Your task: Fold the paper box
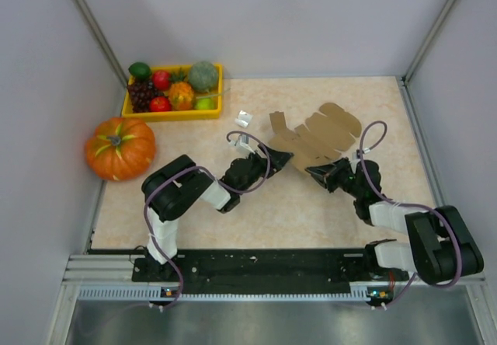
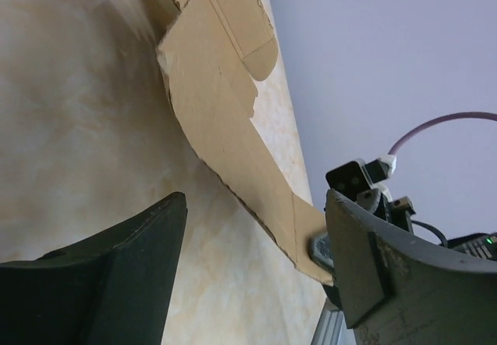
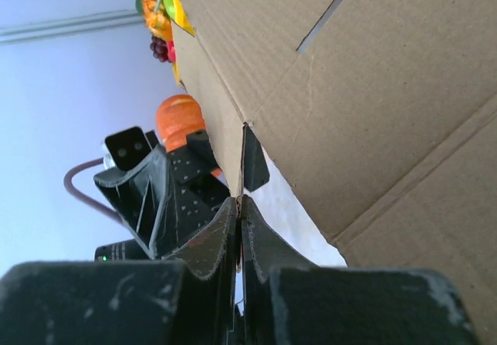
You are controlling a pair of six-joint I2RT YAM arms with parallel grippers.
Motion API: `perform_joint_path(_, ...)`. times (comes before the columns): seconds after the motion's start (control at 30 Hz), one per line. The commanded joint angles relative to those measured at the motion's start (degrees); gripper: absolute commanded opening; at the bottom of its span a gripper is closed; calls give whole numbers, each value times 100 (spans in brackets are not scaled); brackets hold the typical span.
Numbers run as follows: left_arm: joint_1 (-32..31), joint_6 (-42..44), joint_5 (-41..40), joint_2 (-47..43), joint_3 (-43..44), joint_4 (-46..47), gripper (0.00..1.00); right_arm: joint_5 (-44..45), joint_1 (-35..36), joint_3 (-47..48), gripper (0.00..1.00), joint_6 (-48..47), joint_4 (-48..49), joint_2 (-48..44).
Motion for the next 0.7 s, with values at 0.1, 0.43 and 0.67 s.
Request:
perform_joint_path(0.1,30,119,-126,43,204,198,60,209,466,-111,0,59,102,-215)
perform_joint_path(0.43,450,1296,321,-1687,-807,-2337,16,60,677,1925,74,-4086,-5182,-1443)
perform_joint_path(0.67,1136,3220,2289,-3252,-579,-5361,5,-45,686,3289,75,-6521,-6236,-1745)
